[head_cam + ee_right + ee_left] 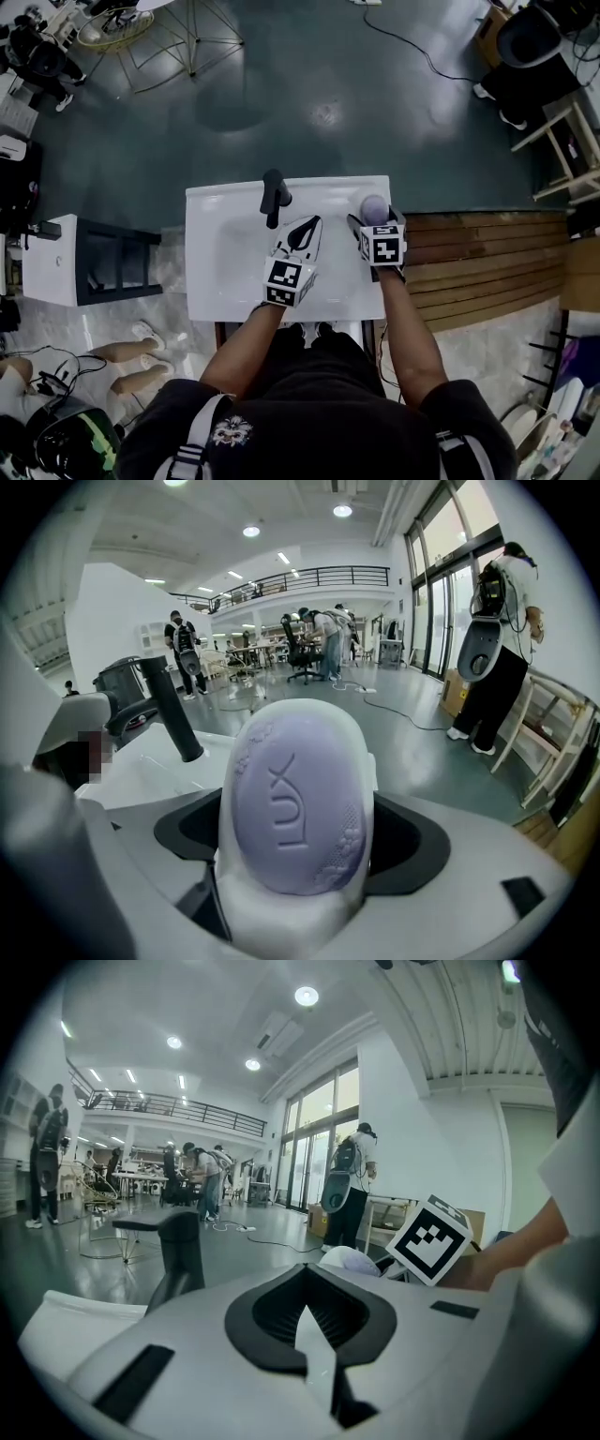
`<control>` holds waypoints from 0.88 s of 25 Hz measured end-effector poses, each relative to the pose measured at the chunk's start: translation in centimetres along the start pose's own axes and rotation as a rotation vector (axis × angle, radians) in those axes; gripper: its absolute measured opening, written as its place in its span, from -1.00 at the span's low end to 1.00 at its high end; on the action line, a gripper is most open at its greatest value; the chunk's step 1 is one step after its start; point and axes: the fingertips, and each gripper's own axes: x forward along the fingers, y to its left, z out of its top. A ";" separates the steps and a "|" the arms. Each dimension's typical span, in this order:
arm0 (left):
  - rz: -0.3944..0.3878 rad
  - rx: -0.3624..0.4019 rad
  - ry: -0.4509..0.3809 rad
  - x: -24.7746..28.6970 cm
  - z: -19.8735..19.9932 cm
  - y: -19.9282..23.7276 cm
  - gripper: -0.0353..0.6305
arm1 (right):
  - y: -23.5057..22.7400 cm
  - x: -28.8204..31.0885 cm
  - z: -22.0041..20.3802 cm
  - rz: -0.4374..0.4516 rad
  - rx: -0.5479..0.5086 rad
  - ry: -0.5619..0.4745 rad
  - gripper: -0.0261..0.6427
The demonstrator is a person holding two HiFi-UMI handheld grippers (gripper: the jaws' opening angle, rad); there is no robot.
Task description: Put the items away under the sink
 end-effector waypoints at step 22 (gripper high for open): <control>0.045 -0.020 -0.045 -12.2 -2.9 -1.1 -0.88 | 7.4 -9.6 -4.2 -0.020 0.021 -0.071 0.48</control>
